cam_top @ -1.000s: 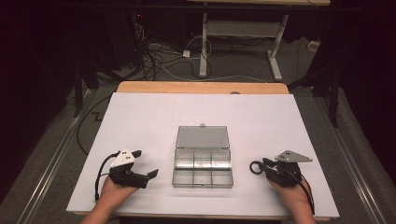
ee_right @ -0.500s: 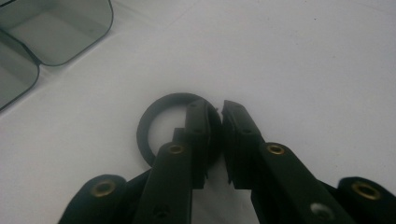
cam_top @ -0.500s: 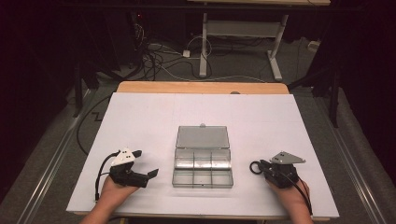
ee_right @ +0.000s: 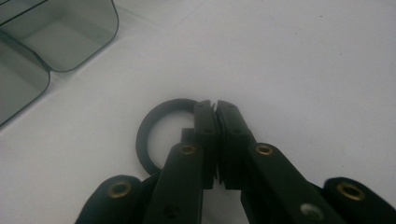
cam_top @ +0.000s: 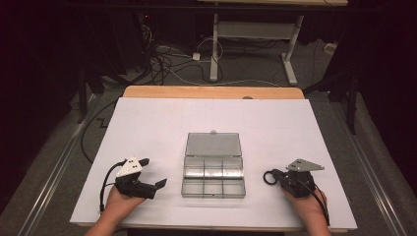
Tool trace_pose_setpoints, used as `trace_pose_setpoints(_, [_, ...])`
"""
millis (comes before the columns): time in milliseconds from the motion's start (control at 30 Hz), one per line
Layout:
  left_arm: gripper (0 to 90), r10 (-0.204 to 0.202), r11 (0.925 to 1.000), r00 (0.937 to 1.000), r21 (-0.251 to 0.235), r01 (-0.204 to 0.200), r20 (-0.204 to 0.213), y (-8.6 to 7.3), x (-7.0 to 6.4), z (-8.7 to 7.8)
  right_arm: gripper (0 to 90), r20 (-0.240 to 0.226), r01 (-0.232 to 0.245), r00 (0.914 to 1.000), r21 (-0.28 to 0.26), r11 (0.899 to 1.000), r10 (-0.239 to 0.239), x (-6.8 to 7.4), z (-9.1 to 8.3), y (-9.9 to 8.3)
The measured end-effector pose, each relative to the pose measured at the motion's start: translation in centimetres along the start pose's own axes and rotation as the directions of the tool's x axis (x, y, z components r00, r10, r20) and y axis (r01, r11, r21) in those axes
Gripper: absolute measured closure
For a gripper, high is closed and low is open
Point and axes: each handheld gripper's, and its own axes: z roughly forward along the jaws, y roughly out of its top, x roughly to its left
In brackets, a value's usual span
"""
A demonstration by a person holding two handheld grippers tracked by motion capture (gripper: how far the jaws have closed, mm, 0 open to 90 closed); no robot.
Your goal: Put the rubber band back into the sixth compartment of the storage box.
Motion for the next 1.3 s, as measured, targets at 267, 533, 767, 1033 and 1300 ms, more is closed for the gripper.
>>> trace_pose_setpoints(267, [0.0,-0.019,0.9998,0.9997,0.012,0.019,0.017,0.1,0.3,0.1,89.6,0.002,-0.005,1.0,-0.039,0.999,0.005,0.0,-0.4,-0.1])
trace_pose_setpoints(533, [0.0,-0.003,1.0,0.9999,0.002,0.003,0.012,0.0,0.1,0.0,89.6,-0.033,-0.047,0.9985,-0.082,0.996,0.044,-0.6,-0.8,-0.3])
trace_pose_setpoints(767, [0.0,-0.003,1.0,1.0,0.008,0.003,0.007,0.1,0.1,0.1,89.6,-0.039,-0.042,0.9985,-0.095,0.995,0.038,-0.4,-1.3,0.1])
trace_pose_setpoints(1033, [0.0,0.008,1.0,0.9999,0.002,-0.008,0.014,0.0,0.0,0.1,89.6,-0.042,-0.026,0.9989,-0.106,0.994,0.022,0.4,-1.3,0.6])
trace_pose_setpoints(1300, [0.0,0.016,0.9999,0.9998,0.004,-0.016,0.014,0.0,-0.1,0.1,89.6,-0.063,-0.017,0.998,-0.113,0.993,0.01,1.3,-1.0,1.2])
